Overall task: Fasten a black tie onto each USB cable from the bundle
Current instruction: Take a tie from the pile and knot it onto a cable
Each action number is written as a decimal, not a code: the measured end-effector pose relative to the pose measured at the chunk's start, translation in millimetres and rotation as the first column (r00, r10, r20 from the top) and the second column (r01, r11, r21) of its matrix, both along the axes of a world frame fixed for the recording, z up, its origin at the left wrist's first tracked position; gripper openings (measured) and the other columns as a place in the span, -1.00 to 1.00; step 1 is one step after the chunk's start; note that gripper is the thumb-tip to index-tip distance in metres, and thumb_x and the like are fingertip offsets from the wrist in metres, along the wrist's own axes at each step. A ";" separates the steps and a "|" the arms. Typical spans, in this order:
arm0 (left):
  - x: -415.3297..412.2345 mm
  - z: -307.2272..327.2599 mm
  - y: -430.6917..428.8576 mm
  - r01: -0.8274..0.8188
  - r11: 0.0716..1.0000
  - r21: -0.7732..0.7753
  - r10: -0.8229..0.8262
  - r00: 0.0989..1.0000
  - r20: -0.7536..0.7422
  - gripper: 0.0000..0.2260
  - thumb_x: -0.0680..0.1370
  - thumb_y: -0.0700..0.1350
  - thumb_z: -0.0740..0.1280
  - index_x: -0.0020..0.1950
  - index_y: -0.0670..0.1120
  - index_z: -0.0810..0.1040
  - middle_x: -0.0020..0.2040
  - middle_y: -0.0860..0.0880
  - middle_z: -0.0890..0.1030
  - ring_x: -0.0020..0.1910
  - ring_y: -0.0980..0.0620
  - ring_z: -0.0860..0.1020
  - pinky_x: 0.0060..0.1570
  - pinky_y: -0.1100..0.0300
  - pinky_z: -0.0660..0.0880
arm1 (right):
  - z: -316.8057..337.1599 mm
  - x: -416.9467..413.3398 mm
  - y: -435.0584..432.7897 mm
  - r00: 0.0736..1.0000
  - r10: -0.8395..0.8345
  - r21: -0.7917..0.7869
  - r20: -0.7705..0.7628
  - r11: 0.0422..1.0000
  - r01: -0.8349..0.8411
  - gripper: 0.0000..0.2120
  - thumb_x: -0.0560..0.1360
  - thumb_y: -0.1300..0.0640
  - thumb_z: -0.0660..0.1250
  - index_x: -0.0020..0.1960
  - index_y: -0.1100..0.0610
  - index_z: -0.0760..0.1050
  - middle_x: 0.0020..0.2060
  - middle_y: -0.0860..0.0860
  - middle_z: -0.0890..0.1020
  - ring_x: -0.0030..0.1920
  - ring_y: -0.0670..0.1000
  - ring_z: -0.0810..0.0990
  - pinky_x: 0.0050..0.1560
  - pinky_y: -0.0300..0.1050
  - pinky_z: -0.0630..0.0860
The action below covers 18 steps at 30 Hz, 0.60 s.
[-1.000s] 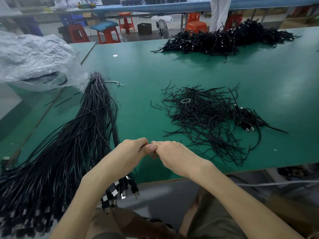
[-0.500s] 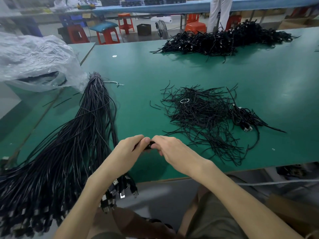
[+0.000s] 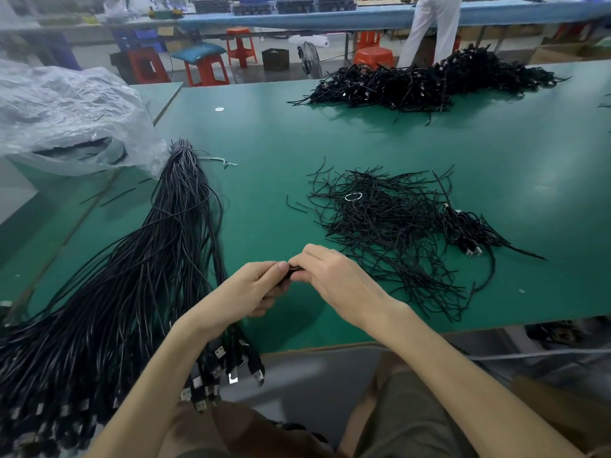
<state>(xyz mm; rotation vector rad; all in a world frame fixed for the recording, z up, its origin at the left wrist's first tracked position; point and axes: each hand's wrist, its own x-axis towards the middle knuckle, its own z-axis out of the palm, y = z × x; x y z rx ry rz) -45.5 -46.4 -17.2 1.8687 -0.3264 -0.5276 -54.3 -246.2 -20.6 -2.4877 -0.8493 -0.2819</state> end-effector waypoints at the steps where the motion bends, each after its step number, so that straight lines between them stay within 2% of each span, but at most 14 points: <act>1: 3.9 -1.5 -2.4 -0.045 0.999 0.012 0.045 0.999 0.030 -0.65 0.75 0.03 0.09 -0.14 -0.12 0.40 -0.36 0.05 0.20 -0.45 0.09 0.14 -0.48 0.27 0.12 | -0.7 2.4 -0.4 0.999 -0.037 -0.032 0.018 0.999 0.038 -0.72 0.66 0.09 0.31 0.30 0.21 0.54 0.08 0.09 0.59 0.10 0.11 0.55 0.18 0.08 0.47; 3: 13.0 -4.4 -4.4 -0.152 0.988 0.007 0.151 0.985 0.080 -0.64 0.76 0.00 0.09 -0.18 -0.11 0.41 -0.39 0.09 0.21 -0.49 0.12 0.16 -0.52 0.29 0.13 | -3.0 5.8 -3.4 0.991 -0.134 -0.007 0.015 0.991 0.134 -0.59 0.63 0.01 0.33 0.41 0.18 0.47 0.22 0.06 0.55 0.23 0.09 0.50 0.31 0.03 0.42; 4: 17.9 -5.5 -3.7 -0.214 0.977 -0.007 0.213 0.971 0.104 -0.64 0.75 0.00 0.10 -0.18 -0.10 0.41 -0.42 0.11 0.23 -0.51 0.13 0.17 -0.53 0.30 0.14 | -4.1 7.0 -5.9 0.982 -0.191 0.067 -0.003 0.979 0.190 -0.56 0.63 -0.01 0.33 0.43 0.19 0.45 0.25 0.05 0.52 0.26 0.06 0.49 0.34 -0.01 0.41; 6: 28.0 -8.7 -0.3 -0.332 0.942 -0.055 0.337 0.933 0.129 -0.64 0.75 0.00 0.11 -0.18 -0.11 0.43 -0.46 0.14 0.26 -0.52 0.13 0.19 -0.54 0.30 0.15 | -7.1 11.8 -13.6 0.946 -0.320 0.228 -0.047 0.919 0.322 -0.62 0.63 0.02 0.33 0.37 0.20 0.46 0.22 0.03 0.50 0.22 0.02 0.50 0.32 -0.05 0.45; 7: 32.5 -11.5 1.8 -0.378 0.922 -0.080 0.386 0.914 0.127 -0.64 0.75 0.00 0.11 -0.17 -0.12 0.44 -0.47 0.14 0.27 -0.52 0.13 0.20 -0.54 0.30 0.16 | -9.5 15.7 -19.2 0.920 -0.388 0.259 -0.063 0.883 0.390 -0.67 0.63 0.05 0.33 0.32 0.19 0.47 0.17 0.01 0.50 0.19 -0.01 0.49 0.30 -0.05 0.47; 10: 38.4 -27.2 4.3 -0.454 0.882 -0.124 0.466 0.879 0.099 -0.65 0.75 -0.02 0.12 -0.15 -0.14 0.46 -0.46 0.13 0.27 -0.51 0.11 0.20 -0.55 0.28 0.16 | -20.8 25.0 -36.1 0.831 -0.552 0.133 -0.071 0.821 0.556 -0.77 0.60 0.09 0.40 0.21 0.14 0.52 0.10 0.00 0.49 0.16 0.03 0.44 0.24 -0.01 0.43; 13: 38.0 -42.3 4.1 -0.456 0.879 -0.141 0.469 0.879 0.088 -0.66 0.75 0.00 0.12 -0.14 -0.13 0.45 -0.44 0.12 0.25 -0.49 0.10 0.17 -0.55 0.28 0.13 | -36.9 27.1 -41.9 0.784 -0.611 -0.024 -0.105 0.790 0.613 -0.82 0.58 0.05 0.43 0.14 0.08 0.55 0.10 0.01 0.48 0.18 0.08 0.38 0.19 -0.03 0.29; 18: 38.2 -44.9 6.1 -0.445 0.879 -0.173 0.463 0.882 0.085 -0.66 0.75 0.01 0.12 -0.14 -0.12 0.45 -0.43 0.13 0.25 -0.49 0.11 0.17 -0.55 0.28 0.13 | -45.9 30.3 -39.2 0.761 -0.639 0.005 -0.114 0.765 0.644 -0.94 0.59 0.05 0.41 0.01 0.03 0.57 0.03 -0.02 0.51 0.13 0.08 0.36 0.07 -0.06 0.16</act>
